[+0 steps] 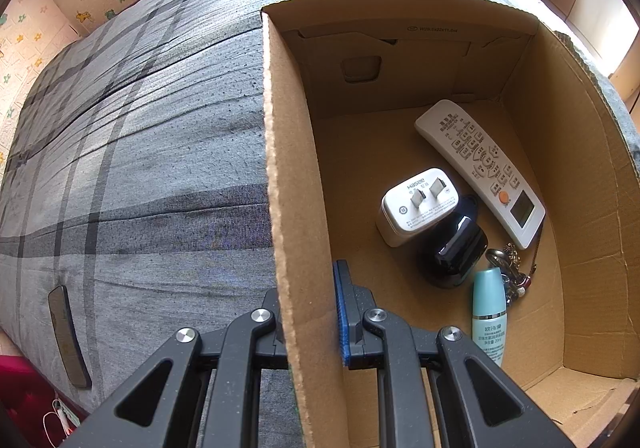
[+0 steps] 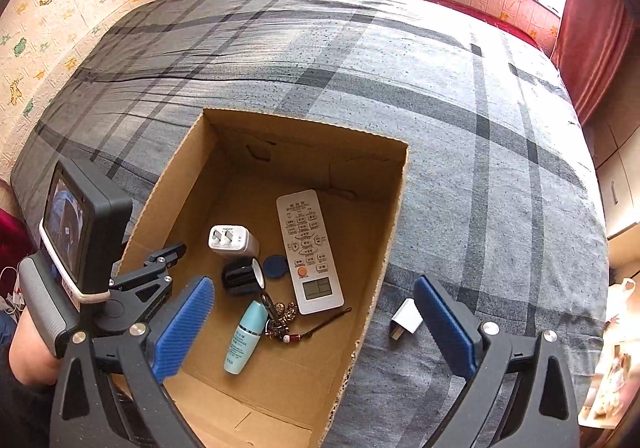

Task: Organize rigid objects
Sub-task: 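Move the right gripper back to the white cube plug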

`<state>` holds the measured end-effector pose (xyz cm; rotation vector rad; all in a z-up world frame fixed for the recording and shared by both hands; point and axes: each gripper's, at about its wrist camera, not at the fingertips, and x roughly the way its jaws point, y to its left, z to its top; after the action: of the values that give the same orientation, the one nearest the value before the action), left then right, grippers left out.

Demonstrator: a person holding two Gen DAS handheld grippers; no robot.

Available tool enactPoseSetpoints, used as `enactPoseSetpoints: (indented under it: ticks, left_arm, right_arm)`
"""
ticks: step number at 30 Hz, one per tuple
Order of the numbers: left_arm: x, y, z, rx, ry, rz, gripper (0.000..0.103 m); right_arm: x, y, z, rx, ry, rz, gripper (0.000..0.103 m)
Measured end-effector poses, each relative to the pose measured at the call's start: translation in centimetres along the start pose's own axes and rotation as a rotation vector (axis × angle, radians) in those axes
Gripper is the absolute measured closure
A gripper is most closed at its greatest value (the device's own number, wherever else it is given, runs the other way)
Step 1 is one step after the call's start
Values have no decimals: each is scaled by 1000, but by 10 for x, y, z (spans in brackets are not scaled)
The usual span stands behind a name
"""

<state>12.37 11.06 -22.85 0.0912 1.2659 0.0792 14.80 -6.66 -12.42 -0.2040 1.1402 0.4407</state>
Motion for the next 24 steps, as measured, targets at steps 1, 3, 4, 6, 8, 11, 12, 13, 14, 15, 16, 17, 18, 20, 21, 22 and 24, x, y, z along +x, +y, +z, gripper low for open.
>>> enactPoseSetpoints:
  ticks: [1,3,4,6,8,11,12,13,14,15,16,17,18,20,21,22,24]
  left_arm:
    - [0,0,0,0,0,0,87]
    - [0,0,0,0,0,0,87]
    - [0,0,0,1,0,1,87]
    - [0,-1,0,1,0,0,87]
    - [0,-1,0,1,-1,1,87]
    - [0,-1,-1,1,-1,1,87]
    - [0,-1,-1,2,-1,2,87]
    - [0,-1,-1,3,-1,3,87]
    - [0,-2,-1,3,-1,4,87]
    - [0,-2,-1,3,-1,5,87]
    - [-1,-2,-1,3,-1,5,87]
    - [-1,-2,-1,3,-1,5,87]
    - [-1,-2,-1,3,-1,4,87]
    - [0,-2,-1,4,-1,5,87]
    - [0,-2,-1,5,0,7,87]
    - [0,-3,0,6,1,8,87]
    - [0,-4,0,8,2,11,87]
  right_arm:
    - [-2,-3,0,2,-3,-5,0]
    - [-6,-10,-1,4,-7,-15,0]
    - [-8,-14,-2,8,-8,-19,0]
    - [-10,-21,-3,19,-12,-25,0]
    - [-12,-28,-5,27,-13,-32,0]
    - [-14,-38,-7,36,-15,-37,0]
    - [-15,-41,-8,40,-18,-40,0]
    - [-16,-44,-9,43,-21,-41,0]
    - [-17,-47,-10,46,-24,-41,0]
    - [-17,-51,-12,50,-28,-41,0]
    - [-17,-55,-13,54,-32,-40,0]
    - [-17,-58,-15,58,-36,-41,0]
    - [-16,-62,-17,64,-38,-46,0]
    - [-14,-70,-22,69,-39,-54,0]
    - [-14,-74,-24,74,-41,-57,0]
    - [-13,-78,-26,79,-44,-60,1]
    - [-11,-84,-31,85,-45,-65,0]
